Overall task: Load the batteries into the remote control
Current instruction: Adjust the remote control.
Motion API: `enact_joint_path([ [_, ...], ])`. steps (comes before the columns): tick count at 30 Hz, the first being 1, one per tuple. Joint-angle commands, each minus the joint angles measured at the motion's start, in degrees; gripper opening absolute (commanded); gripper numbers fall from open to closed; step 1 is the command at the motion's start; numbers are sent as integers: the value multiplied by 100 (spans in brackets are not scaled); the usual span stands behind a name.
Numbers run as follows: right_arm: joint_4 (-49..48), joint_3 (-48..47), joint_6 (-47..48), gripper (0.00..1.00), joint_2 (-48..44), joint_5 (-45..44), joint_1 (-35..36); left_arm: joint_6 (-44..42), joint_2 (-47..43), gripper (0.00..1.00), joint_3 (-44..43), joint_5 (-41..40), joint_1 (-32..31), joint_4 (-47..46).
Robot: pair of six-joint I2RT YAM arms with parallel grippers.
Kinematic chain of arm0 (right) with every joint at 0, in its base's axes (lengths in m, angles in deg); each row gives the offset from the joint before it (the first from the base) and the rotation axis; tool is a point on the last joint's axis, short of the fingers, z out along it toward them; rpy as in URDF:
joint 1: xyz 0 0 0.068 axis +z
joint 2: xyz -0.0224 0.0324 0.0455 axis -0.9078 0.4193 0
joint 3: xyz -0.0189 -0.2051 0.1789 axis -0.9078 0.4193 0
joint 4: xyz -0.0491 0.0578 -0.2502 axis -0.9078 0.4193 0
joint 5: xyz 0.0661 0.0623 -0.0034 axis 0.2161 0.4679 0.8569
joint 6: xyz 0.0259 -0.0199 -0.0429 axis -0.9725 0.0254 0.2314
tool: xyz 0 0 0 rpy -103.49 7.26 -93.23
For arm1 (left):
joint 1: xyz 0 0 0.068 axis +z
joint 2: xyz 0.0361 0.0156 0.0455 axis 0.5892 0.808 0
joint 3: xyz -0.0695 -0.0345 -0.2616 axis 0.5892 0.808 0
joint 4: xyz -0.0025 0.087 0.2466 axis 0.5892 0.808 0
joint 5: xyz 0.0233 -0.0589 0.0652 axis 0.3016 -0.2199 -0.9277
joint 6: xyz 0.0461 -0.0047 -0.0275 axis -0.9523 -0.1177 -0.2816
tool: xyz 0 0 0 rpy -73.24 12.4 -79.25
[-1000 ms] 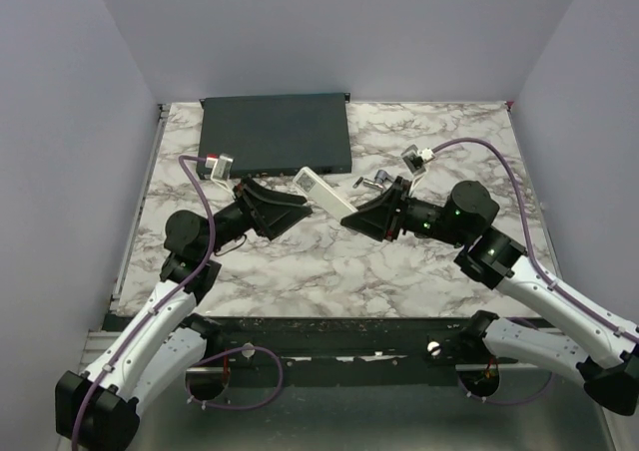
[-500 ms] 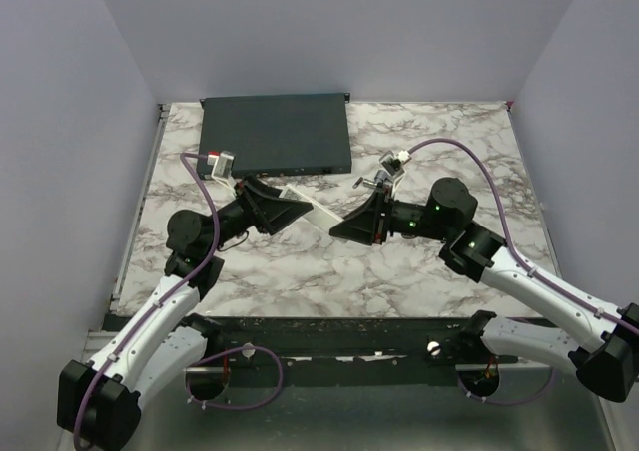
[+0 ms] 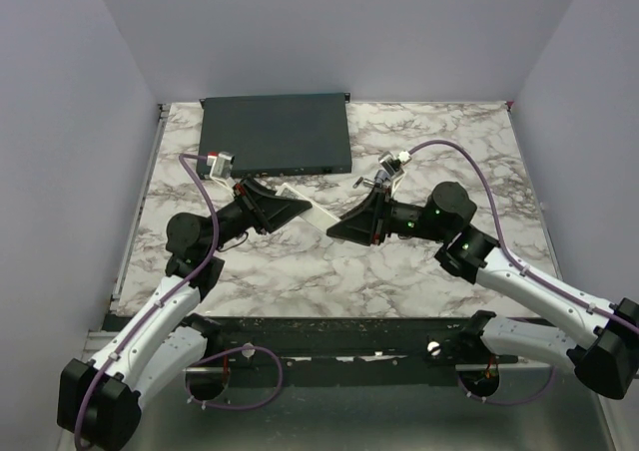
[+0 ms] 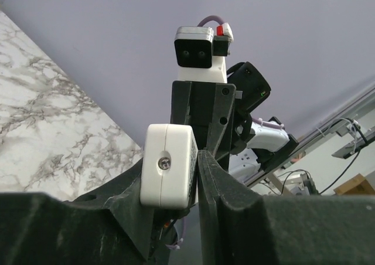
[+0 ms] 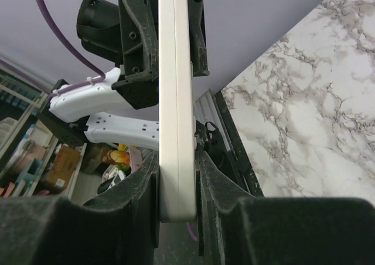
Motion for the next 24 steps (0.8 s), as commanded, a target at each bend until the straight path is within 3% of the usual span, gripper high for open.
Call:
enact_joint_path([
  [1,-235,72,-82,1,24,-167,-16,-107,-31,20,32,109,8,-236],
  [3,-230,85,-69,5,26,-233,-15,-107,-24,7,34,110,1,-233],
  [4,-218,91,-31,15,5,-283,-15,-123,-22,0,36,120,10,-223],
  [6,-102,102,45,53,-52,-483,-16,-217,-58,0,66,81,3,-218],
  [9,-37,191,65,72,-207,-853,-21,-491,-220,0,60,-288,10,304],
  [15,-276,521,-338,82,-342,-1905,-15,-1122,-743,0,-181,-1801,-32,2257],
  [24,-514,467,-1181,85,374,-2169,-15,-931,-1102,0,-112,-3583,-542,2588],
])
